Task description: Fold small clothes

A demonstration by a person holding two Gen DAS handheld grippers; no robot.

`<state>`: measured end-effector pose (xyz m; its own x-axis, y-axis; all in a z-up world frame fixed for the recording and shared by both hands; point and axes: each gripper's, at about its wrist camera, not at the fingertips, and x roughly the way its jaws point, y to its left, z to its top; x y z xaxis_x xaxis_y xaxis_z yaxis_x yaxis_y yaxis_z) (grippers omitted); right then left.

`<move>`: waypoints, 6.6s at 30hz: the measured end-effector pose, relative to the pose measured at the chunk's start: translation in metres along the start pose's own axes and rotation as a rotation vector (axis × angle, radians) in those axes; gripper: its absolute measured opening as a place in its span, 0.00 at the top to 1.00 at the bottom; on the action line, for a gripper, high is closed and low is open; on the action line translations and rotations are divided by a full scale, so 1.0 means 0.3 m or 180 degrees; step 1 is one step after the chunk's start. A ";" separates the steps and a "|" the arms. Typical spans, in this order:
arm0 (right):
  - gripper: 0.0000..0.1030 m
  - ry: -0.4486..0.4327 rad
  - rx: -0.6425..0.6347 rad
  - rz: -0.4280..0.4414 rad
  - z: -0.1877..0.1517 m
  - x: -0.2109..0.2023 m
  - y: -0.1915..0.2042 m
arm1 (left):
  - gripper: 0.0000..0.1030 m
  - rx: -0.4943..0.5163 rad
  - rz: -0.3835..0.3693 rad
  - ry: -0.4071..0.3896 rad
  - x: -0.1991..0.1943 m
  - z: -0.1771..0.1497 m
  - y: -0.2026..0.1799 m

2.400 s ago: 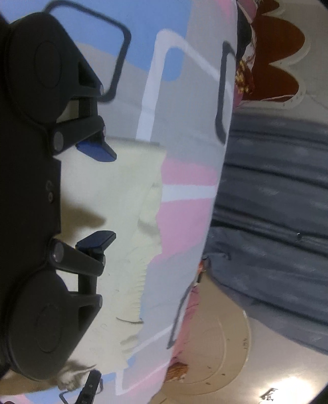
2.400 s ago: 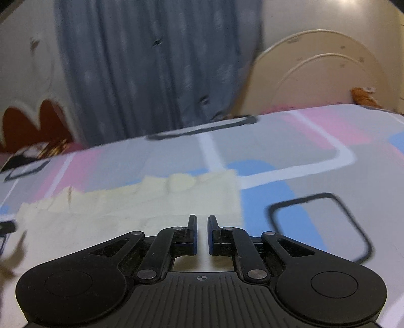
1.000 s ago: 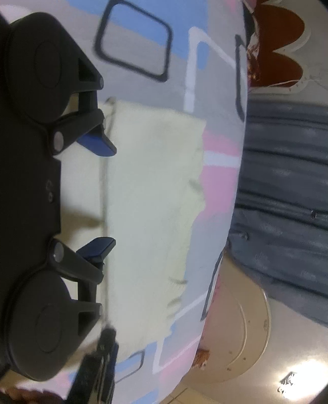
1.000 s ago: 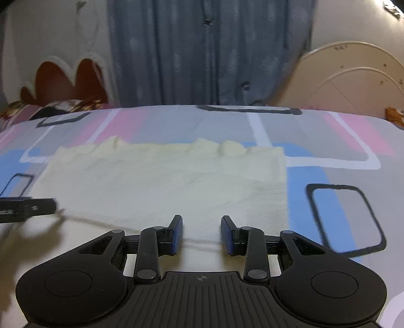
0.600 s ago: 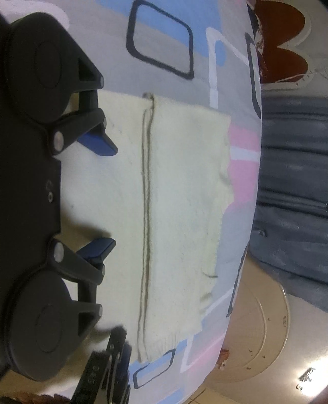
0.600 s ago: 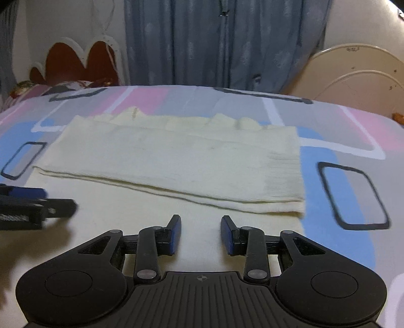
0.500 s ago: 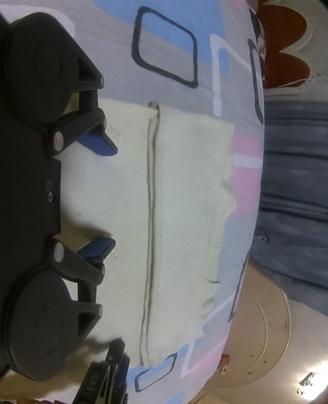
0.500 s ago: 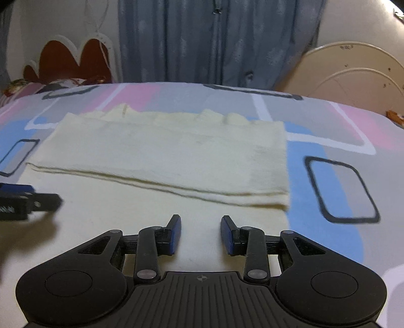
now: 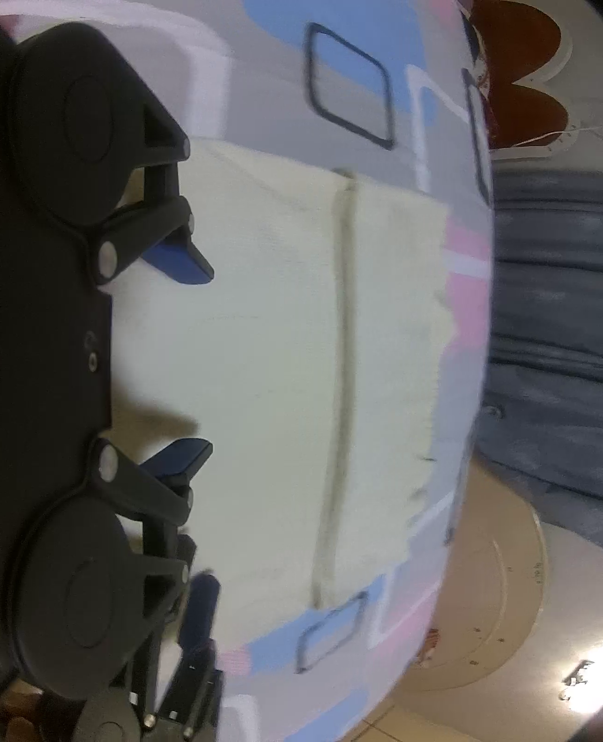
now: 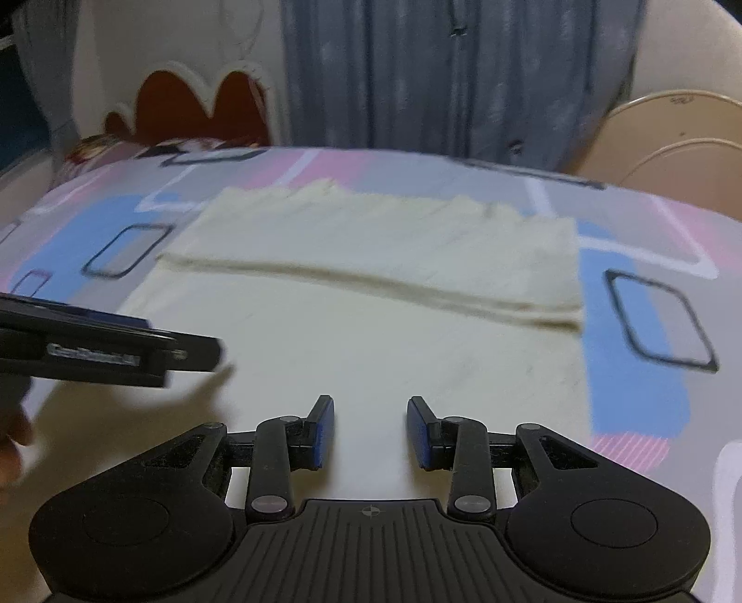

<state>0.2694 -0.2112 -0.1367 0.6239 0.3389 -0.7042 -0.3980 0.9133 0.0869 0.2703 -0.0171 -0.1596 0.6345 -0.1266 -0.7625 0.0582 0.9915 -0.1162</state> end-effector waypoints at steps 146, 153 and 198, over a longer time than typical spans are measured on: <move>0.48 -0.0560 0.2002 -0.0145 0.397 0.167 -0.685 | 0.24 -0.0936 -0.0128 -0.0784 0.186 0.517 0.433; 0.48 -0.0510 0.1774 0.0029 0.391 0.188 -0.677 | 0.26 -0.0589 -0.0095 -0.0631 0.227 0.487 0.399; 0.98 -0.0438 0.0635 -0.0464 0.394 0.416 -0.540 | 0.76 -0.0376 0.0416 -0.0742 0.357 0.478 0.333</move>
<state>0.4912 -0.2900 -0.1555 0.7557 0.2158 -0.6184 -0.1656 0.9764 0.1383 0.4545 0.0725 -0.1615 0.7916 0.0256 -0.6104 -0.1170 0.9870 -0.1103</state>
